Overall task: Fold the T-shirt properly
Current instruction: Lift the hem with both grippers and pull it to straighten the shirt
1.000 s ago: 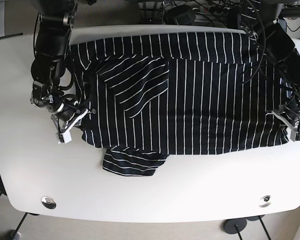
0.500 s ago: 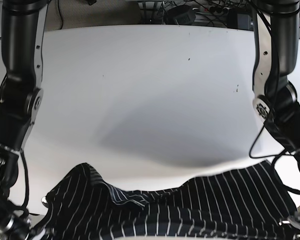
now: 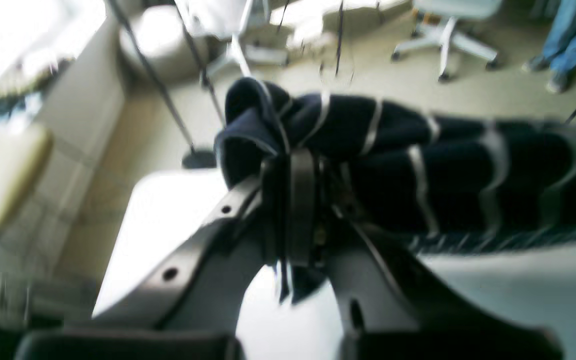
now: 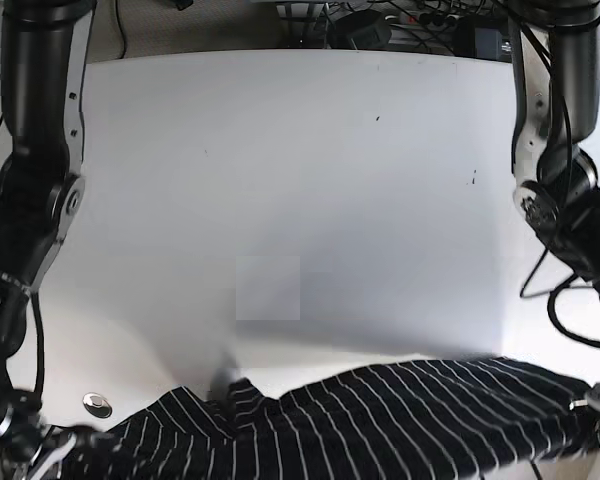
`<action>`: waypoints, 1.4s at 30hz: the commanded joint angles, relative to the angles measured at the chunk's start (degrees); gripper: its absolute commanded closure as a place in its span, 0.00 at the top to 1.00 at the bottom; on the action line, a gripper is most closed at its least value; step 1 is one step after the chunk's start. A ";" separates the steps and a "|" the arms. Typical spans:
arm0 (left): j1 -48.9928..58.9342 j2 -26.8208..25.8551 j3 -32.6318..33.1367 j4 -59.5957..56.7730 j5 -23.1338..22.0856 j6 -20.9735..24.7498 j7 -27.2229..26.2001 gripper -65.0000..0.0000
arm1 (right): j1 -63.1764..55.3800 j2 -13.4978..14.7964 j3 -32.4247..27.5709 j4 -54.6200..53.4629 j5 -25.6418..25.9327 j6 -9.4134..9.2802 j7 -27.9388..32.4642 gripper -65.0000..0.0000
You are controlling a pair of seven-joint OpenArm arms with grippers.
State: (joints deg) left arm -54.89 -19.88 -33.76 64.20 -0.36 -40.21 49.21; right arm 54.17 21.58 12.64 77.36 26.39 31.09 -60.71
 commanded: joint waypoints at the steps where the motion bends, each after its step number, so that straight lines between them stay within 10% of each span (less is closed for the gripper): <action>1: 3.95 -1.00 -0.04 5.82 -0.65 0.21 -1.96 0.01 | -6.83 -0.44 3.31 5.67 0.38 -0.01 1.06 0.02; 18: 53.44 0.67 -12.97 26.21 -16.47 0.21 -1.78 0.01 | -63.80 -7.21 16.76 31.52 7.23 0.07 0.80 0.02; 35: 68.92 0.14 -16.13 35.62 -16.03 0.21 -1.78 0.02 | -75.49 -6.86 17.20 32.22 6.88 0.42 0.97 0.03; 42: 72.34 -2.58 -16.13 36.41 -16.03 0.21 1.82 0.23 | -77.07 -5.89 17.11 32.48 6.88 0.42 0.97 0.03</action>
State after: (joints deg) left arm 17.30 -21.34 -49.52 99.61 -16.03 -39.99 51.55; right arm -23.16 14.96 29.34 108.71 32.82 31.51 -60.64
